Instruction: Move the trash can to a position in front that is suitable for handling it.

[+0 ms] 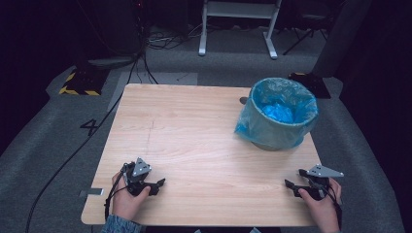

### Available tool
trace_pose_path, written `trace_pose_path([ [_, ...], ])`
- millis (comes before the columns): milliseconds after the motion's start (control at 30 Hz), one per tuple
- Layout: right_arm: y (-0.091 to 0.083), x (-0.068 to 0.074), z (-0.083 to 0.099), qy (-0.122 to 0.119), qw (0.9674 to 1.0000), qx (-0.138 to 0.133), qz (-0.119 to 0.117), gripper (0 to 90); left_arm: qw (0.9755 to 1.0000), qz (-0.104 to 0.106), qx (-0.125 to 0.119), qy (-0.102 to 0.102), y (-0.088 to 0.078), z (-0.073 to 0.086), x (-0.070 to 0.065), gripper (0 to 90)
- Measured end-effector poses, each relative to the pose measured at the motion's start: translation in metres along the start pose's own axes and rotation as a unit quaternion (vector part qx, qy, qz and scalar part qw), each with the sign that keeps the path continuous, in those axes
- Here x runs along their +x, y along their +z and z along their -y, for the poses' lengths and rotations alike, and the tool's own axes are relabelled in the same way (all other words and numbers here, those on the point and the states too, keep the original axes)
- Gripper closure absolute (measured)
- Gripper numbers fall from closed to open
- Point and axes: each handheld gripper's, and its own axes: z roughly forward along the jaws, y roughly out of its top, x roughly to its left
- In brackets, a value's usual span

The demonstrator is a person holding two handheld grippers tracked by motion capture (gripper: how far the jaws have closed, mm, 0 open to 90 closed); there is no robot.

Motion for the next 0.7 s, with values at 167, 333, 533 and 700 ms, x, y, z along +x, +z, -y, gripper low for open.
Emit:
trace_pose_path([
  [167, 0.000, 0.000, 0.000, 0.000, 1.0000, 0.001, 0.000, 22.0, 1.0000, -0.001, -0.001, -0.003, 0.000, 0.000, 0.000, 18.9],
  [333, -0.001, 0.001, 0.000, -0.003, 1.0000, -0.002, -0.003, 24.8, 1.0000, -0.002, -0.001, -0.003, 0.000, 0.000, 0.000, 18.9],
  [533, -0.004, 0.000, -0.002, 0.002, 0.9998, -0.013, -0.016, 32.0, 1.0000, -0.003, 0.000, -0.003, 0.001, -0.001, 0.000, 18.9],
  [700, -0.012, 0.003, -0.010, 0.001, 0.9994, -0.024, -0.025, 34.5, 1.0000, -0.004, -0.001, -0.003, 0.001, -0.001, 0.000, 18.9],
])
